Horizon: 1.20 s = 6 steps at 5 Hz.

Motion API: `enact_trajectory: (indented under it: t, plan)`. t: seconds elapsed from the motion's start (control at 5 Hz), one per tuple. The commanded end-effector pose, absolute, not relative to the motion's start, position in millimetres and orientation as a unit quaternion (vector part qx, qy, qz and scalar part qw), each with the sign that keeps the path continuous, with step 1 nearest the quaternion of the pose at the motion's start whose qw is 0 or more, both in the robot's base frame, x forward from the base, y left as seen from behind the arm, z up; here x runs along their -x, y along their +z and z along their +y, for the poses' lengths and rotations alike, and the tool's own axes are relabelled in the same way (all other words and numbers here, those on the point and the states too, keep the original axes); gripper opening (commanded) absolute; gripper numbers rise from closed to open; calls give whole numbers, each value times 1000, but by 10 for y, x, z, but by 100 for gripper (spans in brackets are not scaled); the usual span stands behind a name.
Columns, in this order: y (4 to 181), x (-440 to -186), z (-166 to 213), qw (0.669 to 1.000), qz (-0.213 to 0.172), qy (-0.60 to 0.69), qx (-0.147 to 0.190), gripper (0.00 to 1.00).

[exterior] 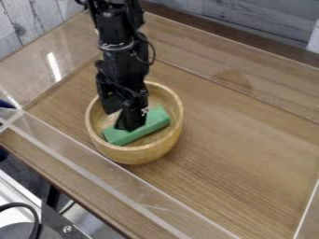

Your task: Put the green block in the brown bowl

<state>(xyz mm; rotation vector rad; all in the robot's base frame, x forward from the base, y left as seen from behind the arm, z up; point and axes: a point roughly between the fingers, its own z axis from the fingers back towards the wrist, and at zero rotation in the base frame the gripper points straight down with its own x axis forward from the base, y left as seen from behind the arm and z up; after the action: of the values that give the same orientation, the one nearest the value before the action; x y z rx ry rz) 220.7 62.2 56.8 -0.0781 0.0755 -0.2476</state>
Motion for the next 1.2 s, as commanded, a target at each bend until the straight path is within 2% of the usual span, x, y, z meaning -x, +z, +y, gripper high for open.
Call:
enact_trajectory:
  t: [0.0, 0.4, 0.6, 1.0]
  plan:
    - [662, -2331, 673, 992, 13, -120, 26, 100]
    - [634, -2341, 670, 993, 16, -118, 25, 100]
    - [788, -2362, 669, 993, 3, -115, 26, 100]
    - [1341, -2456, 645, 993, -38, -105, 26, 100]
